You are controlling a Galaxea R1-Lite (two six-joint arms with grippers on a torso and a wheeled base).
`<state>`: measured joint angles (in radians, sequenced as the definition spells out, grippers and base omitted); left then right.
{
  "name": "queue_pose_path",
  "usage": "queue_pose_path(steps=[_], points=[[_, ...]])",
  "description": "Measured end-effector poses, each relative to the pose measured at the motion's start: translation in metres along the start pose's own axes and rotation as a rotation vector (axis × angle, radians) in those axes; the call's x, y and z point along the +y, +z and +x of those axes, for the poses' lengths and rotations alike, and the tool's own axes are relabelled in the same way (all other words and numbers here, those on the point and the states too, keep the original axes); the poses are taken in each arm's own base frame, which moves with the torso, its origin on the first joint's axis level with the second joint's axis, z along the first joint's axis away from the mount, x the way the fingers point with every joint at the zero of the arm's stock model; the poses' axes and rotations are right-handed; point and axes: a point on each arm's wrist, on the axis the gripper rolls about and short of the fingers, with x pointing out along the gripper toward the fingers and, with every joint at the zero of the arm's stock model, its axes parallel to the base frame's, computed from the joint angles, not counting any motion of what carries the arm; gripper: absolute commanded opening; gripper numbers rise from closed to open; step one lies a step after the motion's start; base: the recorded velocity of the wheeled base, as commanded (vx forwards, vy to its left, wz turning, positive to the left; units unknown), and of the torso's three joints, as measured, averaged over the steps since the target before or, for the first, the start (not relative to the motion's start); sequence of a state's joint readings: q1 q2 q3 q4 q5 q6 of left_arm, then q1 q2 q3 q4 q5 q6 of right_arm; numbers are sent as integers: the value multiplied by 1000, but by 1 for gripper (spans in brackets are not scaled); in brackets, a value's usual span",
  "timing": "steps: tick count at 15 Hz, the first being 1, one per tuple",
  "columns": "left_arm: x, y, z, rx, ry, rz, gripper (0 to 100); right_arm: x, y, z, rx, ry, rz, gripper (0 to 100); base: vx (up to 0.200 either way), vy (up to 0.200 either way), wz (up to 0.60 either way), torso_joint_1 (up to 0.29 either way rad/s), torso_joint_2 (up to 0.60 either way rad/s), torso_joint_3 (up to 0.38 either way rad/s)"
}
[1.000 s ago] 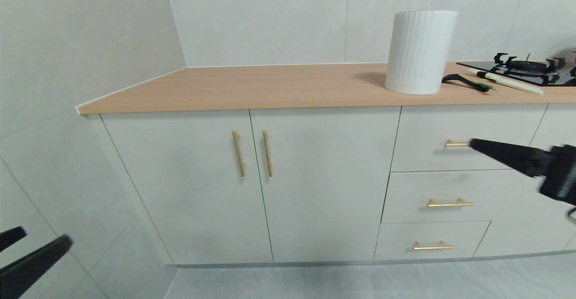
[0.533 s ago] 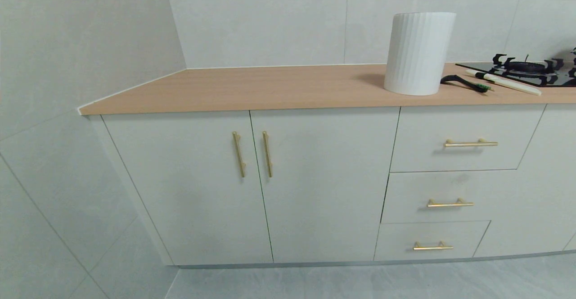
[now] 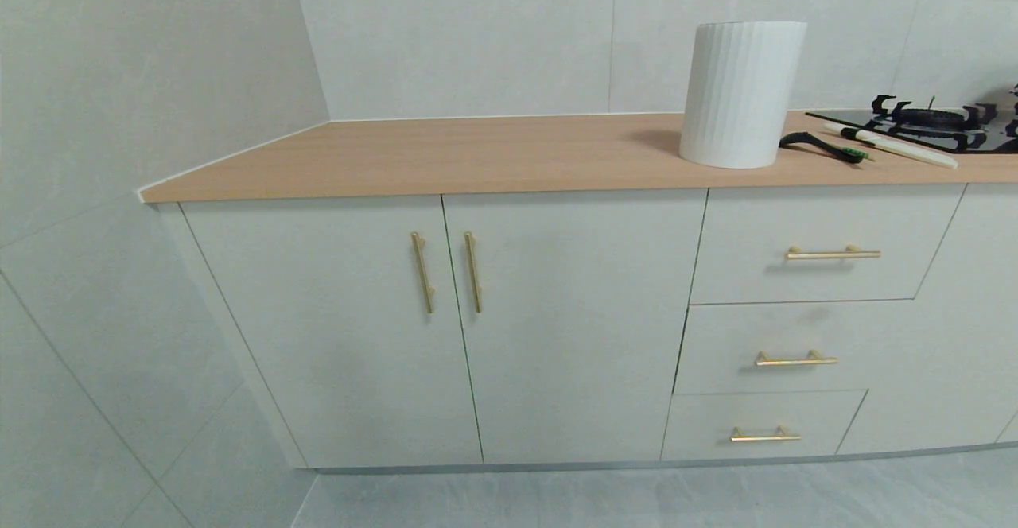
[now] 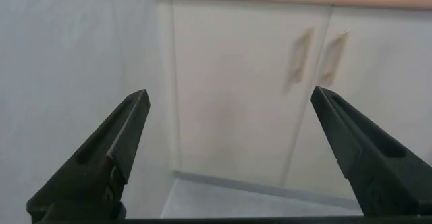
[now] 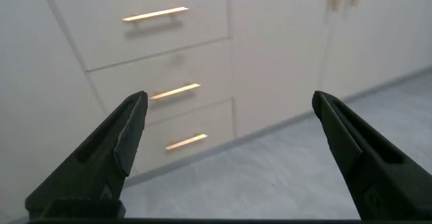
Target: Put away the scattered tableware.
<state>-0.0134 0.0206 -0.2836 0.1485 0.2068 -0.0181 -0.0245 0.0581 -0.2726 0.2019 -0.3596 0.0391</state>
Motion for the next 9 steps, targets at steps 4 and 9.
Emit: queue_pose_path(steps=[4, 9], points=[[-5, -44, 16, 35, -78, 75, 100, 8, -35, 14, -58, 208, 13, 100, 0, 0, 0, 0, 0, 0], [-8, -63, 18, 114, -241, 86, 100, 11, -54, 16, 13, 358, -41, 100, 0, 0, 0, 0, 0, 0]])
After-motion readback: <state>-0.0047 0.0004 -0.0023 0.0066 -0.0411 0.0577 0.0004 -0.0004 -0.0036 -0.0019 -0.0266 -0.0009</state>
